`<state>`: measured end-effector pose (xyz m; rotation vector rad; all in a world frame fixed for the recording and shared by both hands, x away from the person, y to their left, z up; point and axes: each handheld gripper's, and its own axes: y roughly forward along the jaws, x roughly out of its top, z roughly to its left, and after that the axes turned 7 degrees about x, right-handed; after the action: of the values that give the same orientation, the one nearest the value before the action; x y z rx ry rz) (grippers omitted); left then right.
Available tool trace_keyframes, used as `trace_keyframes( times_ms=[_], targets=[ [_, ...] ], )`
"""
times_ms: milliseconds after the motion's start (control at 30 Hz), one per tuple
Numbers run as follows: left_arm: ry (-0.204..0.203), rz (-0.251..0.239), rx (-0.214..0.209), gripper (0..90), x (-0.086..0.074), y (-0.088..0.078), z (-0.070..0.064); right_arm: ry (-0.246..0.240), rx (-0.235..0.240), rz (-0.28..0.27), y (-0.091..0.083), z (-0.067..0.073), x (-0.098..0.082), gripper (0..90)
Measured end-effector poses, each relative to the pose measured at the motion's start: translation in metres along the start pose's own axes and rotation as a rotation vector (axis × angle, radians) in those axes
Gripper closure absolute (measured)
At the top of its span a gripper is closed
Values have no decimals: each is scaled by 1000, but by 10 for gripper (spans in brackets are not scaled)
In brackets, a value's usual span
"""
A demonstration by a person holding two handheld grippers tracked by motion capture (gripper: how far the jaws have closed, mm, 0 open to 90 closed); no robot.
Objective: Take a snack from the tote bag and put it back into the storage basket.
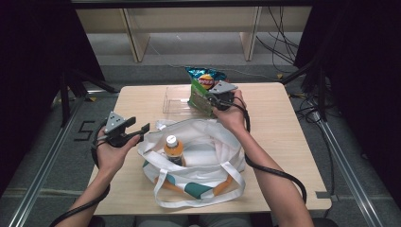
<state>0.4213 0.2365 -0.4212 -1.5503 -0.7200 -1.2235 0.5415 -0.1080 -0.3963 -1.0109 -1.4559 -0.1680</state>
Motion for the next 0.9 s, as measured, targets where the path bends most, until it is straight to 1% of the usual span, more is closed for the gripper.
trace_keyframes(
  times_ms=[100, 133, 167, 200, 267, 300, 333, 367, 467, 500, 533, 567, 600, 633, 667, 700, 733, 800, 833, 867, 900],
  targets=[
    [1, -1, 1, 349, 0, 0, 0, 3, 0, 10, 1, 1, 0, 900],
    [0, -1, 1, 349, 0, 0, 0, -15, -13, 0, 1, -1, -1, 900],
    [0, -1, 0, 349, 0, 0, 0, 5, 9, 14, 2, 0, -1, 900],
    [1, 1, 0, 349, 0, 0, 0, -7, -9, 10, 3, -1, -2, 900],
    [1, 2, 0, 349, 0, 0, 0, -8, -10, 16, 4, 0, -3, 900],
    [2, 1, -1, 349, 0, 0, 0, 7, 6, 23, 5, 0, -3, 900],
    [1, 1, 0, 349, 0, 0, 0, 20, 11, 31, 5, 2, -3, 900],
    [1, 0, 1, 349, 0, 0, 0, -11, -8, 24, 6, 0, -4, 900],
    [1, 0, 1, 349, 0, 0, 1, -11, -4, 37, 7, 0, -5, 900],
    [0, 0, 1, 349, 0, 0, 0, -3, 11, 44, 8, 1, -5, 900],
    [0, 0, 1, 349, 0, 0, 1, -6, 9, 47, 9, 1, -6, 900],
    [0, 0, 1, 349, 0, 0, 0, -13, -2, 50, 9, 1, -6, 900],
    [0, -1, 1, 349, 0, 0, 1, -16, 4, 59, 10, 1, -7, 899],
    [-2, -5, -2, 349, 0, 0, 1, -16, 0, 58, 11, 1, -7, 899],
    [-3, -6, -2, 349, 0, 0, 1, -7, 10, 65, 11, 1, -7, 898],
    [-2, -4, 0, 349, 0, 0, 1, -8, 11, 68, 12, 1, -8, 897],
    [-2, -2, 2, 349, 0, 0, 1, -18, 3, 69, 12, 1, -8, 896],
    [-1, -2, 2, 349, -1, -1, 1, -13, 10, 83, 14, 2, -9, 893],
    [-3, -2, 3, 349, 0, -1, 1, -19, -1, 73, 14, 1, -10, 893],
    [-4, -2, 3, 349, 0, -1, 1, -21, 0, 75, 15, 2, -11, 893],
    [-3, -2, 3, 349, 0, -1, 1, -12, 12, 83, 15, 2, -11, 892]
  ],
)
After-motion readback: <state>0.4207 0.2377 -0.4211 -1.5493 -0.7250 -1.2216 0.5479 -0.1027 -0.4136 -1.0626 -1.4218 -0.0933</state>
